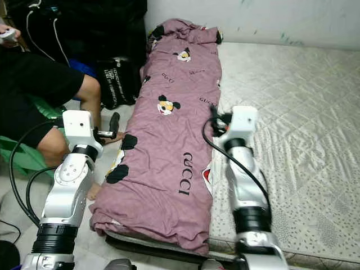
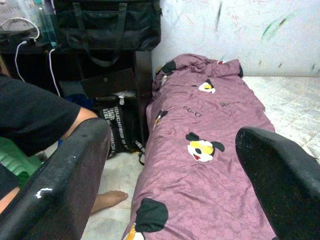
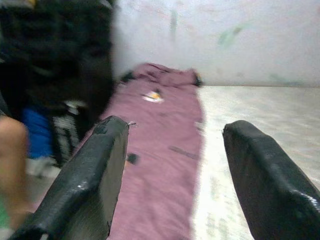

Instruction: Clean up the room

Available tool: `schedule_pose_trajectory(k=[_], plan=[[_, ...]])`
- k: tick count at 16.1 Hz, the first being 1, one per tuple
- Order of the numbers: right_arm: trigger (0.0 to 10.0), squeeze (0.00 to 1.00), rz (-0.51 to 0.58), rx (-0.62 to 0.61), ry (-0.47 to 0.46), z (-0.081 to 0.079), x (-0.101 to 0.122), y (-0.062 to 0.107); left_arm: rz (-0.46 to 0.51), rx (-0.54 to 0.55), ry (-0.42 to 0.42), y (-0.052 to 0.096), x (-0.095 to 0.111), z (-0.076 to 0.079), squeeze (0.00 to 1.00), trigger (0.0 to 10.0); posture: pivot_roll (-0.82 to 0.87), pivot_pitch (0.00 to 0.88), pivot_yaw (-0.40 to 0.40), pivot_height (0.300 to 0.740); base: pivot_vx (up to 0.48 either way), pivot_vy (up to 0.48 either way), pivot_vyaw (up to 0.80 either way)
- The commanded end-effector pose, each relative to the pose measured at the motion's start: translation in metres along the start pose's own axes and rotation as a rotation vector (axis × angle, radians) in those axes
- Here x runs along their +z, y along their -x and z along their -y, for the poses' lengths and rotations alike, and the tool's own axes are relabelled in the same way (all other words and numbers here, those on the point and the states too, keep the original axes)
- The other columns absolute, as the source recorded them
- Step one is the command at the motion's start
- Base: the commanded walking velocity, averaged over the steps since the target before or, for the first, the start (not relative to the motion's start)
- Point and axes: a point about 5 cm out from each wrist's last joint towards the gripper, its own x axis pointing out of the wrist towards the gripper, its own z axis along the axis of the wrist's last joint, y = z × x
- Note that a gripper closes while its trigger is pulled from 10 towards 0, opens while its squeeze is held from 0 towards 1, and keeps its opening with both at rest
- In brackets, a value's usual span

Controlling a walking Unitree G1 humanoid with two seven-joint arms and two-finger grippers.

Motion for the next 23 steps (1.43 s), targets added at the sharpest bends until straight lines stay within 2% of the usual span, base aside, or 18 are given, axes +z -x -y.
schedule_pose_trajectory(k=[1, 5, 18, 23], plan=[[10.0, 0.0, -0.017, -0.022, 0.016, 0.002, -0.005, 0.002, -0.015, -0.002, -0.004, 0.0, -0.003, -0.002, 0.0, 10.0, 0.0, 0.0, 0.049, 0.74, 0.0, 0.0, 0.0], [10.0, 0.0, -0.026, -0.031, 0.0, 0.003, -0.006, 0.001, 0.005, 0.022, -0.004, -0.006, 0.002, -0.006, 0.0, 10.0, 0.0, 0.0, 0.046, 0.74, 0.0, 0.0, 0.0], [10.0, 0.0, -0.028, -0.045, 0.005, 0.002, -0.006, -0.001, 0.022, 0.013, 0.018, -0.011, 0.004, -0.003, 0.0, 10.0, -0.01, 0.0, 0.042, 0.74, 0.0, 0.0, -0.76], [10.0, 0.0, -0.021, -0.027, 0.011, -0.003, -0.004, -0.004, 0.027, 0.002, 0.019, -0.012, 0.004, -0.001, 0.0, 10.0, -0.01, 0.0, 0.039, 0.74, 0.0, 0.0, 0.0]])
